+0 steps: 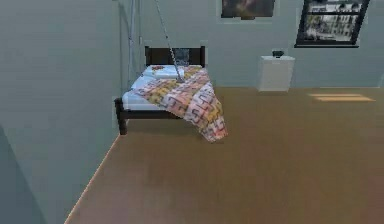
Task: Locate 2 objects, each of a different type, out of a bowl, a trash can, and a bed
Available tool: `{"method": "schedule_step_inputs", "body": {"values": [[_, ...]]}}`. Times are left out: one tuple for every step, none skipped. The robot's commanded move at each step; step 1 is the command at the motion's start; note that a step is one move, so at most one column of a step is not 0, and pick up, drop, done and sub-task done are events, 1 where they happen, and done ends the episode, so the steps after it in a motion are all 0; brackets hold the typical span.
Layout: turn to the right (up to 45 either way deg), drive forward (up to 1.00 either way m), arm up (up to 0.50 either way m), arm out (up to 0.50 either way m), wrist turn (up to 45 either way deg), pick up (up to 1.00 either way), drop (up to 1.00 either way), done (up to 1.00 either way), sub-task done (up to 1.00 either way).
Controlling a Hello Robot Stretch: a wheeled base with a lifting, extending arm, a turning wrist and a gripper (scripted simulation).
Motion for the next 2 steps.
{"method": "schedule_step_inputs", "body": {"values": [[0.0,0.3,0.0,0.0,0.0,0.0,0.0,0.0,0.0],[15.0,0.0,0.0,0.0,0.0,0.0,0.0,0.0,0.0]]}}
